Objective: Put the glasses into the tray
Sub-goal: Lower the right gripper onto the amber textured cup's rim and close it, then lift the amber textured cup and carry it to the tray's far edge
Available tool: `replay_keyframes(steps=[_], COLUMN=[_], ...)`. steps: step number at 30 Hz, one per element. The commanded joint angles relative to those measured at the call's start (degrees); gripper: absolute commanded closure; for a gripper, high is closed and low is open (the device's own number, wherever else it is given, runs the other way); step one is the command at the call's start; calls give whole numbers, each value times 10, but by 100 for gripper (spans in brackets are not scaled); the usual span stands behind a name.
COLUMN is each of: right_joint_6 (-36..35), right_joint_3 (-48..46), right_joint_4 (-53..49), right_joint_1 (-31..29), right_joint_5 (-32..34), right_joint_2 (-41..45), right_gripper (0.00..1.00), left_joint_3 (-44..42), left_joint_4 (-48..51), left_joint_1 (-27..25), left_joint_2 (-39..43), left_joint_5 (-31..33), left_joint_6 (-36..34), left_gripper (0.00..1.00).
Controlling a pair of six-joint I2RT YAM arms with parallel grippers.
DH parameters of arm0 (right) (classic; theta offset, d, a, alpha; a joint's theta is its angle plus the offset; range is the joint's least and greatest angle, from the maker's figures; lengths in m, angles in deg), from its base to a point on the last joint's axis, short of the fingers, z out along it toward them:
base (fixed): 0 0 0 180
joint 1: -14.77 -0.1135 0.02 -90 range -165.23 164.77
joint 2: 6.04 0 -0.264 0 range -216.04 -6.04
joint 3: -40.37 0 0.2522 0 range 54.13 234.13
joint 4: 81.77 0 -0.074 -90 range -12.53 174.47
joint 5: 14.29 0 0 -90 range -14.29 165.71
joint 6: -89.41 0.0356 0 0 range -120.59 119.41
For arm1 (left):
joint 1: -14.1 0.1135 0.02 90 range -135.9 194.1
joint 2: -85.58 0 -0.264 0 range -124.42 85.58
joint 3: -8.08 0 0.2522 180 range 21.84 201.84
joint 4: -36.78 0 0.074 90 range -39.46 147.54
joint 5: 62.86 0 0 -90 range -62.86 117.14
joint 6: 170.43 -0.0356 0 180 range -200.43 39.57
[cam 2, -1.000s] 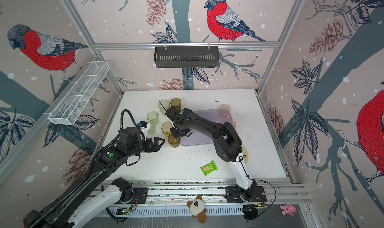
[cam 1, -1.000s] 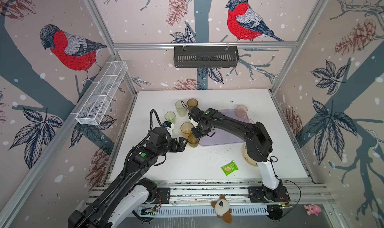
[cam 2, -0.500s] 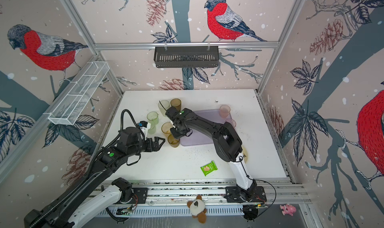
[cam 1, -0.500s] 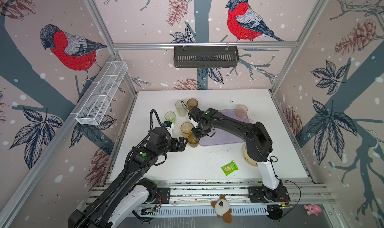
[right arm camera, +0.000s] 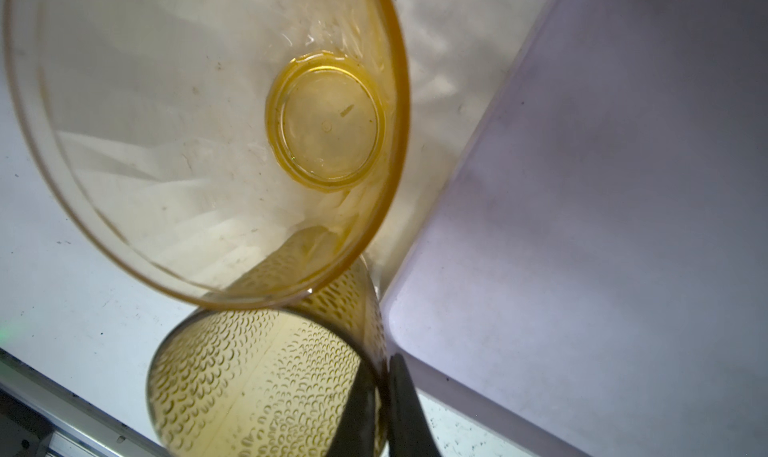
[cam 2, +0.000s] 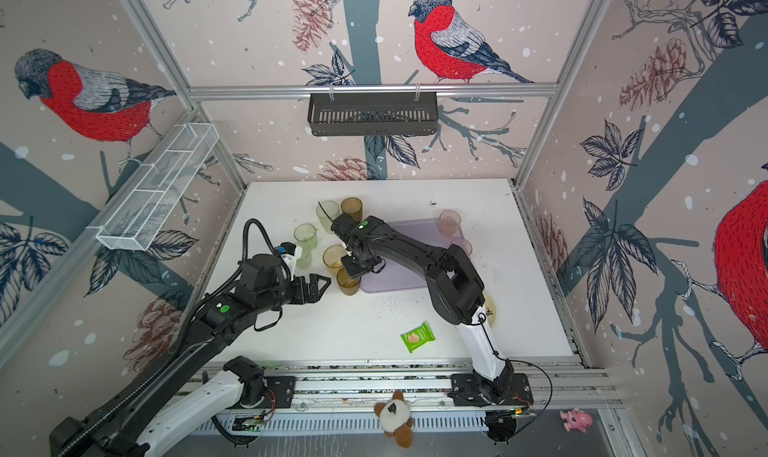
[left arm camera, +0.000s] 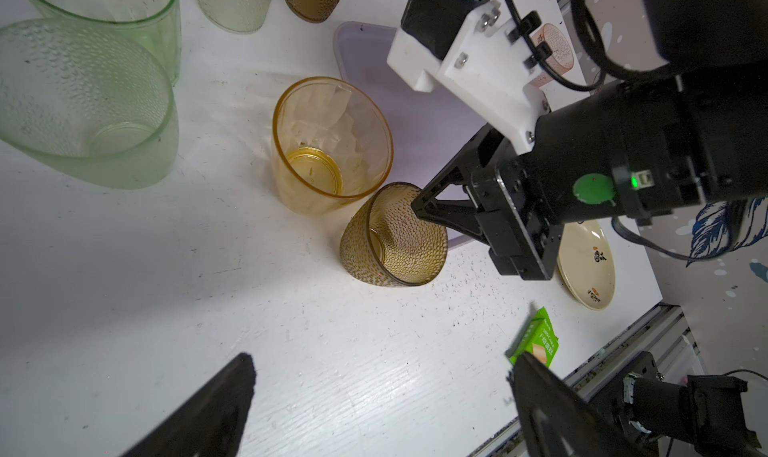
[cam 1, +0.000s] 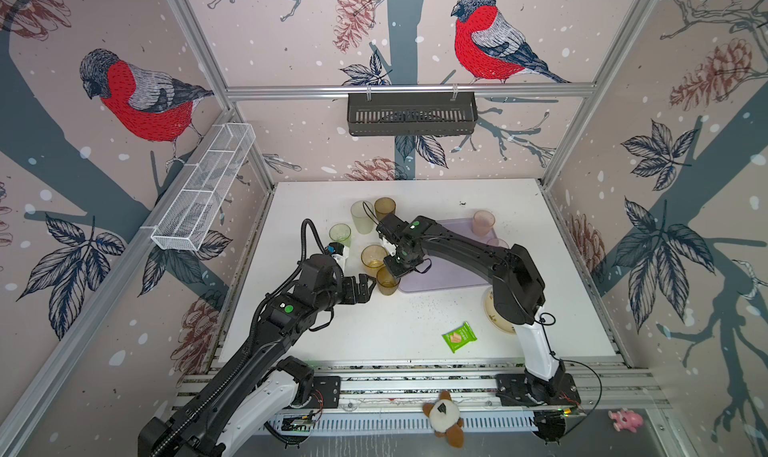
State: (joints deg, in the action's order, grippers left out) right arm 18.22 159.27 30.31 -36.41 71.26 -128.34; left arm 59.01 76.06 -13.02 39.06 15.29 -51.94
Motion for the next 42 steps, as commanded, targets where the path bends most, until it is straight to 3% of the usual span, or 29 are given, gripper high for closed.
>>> replay_keyframes(steps=[1,15,30,42], right_joint_6=[-10,-27,-61,-95], right_joint_3=[2,-30,-20,18], right_joint_4=[-13,-3,-43,-71], right_joint_1=[-1,18,100,173], right_joint_5=[7,1,30,56], right_joint_2=[9,71,103,108], right_gripper=[92,94,96,97], left_joint_3=[0,18,58,93], left_joint_4=[-15,-9,8,-13], left_joint_1=[2,2,0,-62], left_joint_2=[1,10,-23,-68], left_joint_5=[1,8,-4,50], left_joint_6=[-3,-27,-71,-73], left_gripper=[4,5,5,5])
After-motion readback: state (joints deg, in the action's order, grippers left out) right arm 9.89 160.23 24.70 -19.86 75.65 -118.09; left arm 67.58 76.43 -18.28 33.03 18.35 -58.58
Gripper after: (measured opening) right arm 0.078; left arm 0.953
